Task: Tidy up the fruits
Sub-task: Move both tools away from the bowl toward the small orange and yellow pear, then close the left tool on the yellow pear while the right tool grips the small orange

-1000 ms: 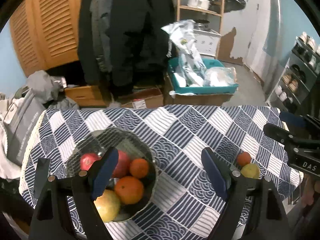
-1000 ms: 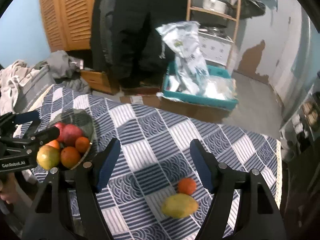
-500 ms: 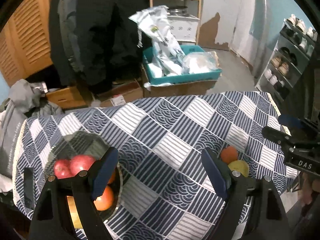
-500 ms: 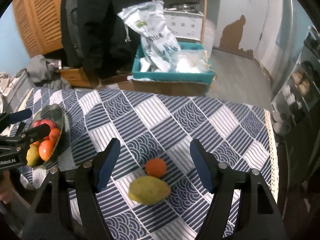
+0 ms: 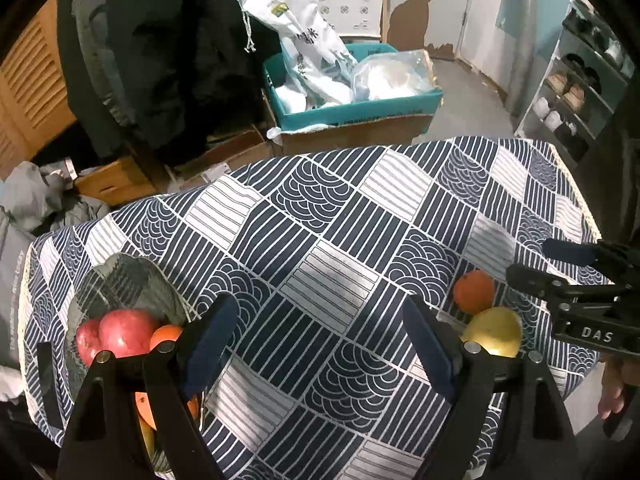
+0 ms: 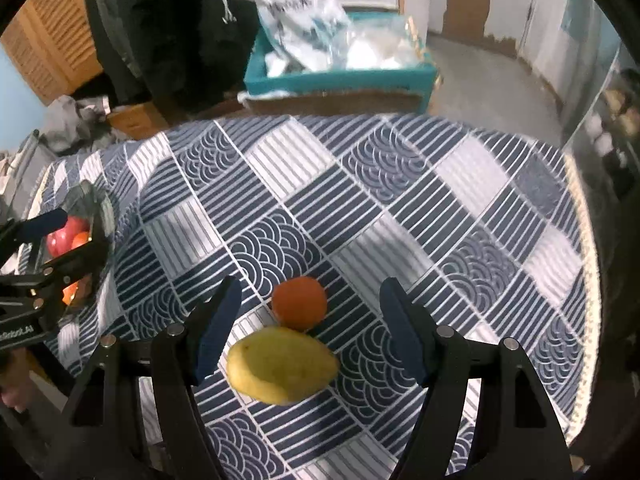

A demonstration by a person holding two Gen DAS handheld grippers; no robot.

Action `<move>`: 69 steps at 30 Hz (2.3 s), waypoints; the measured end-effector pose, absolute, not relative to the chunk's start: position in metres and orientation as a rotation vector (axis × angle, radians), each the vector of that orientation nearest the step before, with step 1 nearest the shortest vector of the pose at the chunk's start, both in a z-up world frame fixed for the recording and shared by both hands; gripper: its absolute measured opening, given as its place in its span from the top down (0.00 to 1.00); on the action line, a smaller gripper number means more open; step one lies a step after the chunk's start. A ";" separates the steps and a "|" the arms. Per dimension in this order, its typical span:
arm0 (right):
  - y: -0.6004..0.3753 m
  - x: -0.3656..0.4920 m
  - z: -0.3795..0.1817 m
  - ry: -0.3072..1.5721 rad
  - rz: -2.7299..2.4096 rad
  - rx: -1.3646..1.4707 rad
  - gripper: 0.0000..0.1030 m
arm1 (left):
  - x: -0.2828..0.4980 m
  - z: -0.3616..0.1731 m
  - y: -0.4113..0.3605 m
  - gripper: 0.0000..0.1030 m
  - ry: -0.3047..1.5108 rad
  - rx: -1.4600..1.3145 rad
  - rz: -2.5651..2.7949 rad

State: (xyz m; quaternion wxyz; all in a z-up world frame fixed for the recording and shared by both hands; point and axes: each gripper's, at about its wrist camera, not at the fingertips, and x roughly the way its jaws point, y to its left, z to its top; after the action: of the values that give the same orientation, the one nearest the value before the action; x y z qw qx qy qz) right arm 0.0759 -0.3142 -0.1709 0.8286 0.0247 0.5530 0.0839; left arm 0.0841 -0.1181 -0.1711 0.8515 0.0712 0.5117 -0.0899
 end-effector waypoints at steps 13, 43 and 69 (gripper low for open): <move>-0.297 0.097 -0.222 1.320 0.200 0.014 0.30 | 0.107 -0.211 -0.116 0.16 1.178 0.146 -0.167; -0.326 0.088 -0.210 1.221 0.148 0.095 0.57 | 0.103 -0.214 -0.145 0.16 1.205 0.161 -0.244; -0.394 0.042 -0.177 1.122 -0.006 0.121 0.57 | 0.080 -0.219 -0.227 0.16 1.268 0.035 -0.424</move>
State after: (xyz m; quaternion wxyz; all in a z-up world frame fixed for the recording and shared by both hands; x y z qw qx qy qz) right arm 0.0417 -0.3944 -0.1771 0.8450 0.0572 0.5316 -0.0028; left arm 0.0799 -0.2270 -0.2194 0.7847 0.0161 0.5877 -0.1967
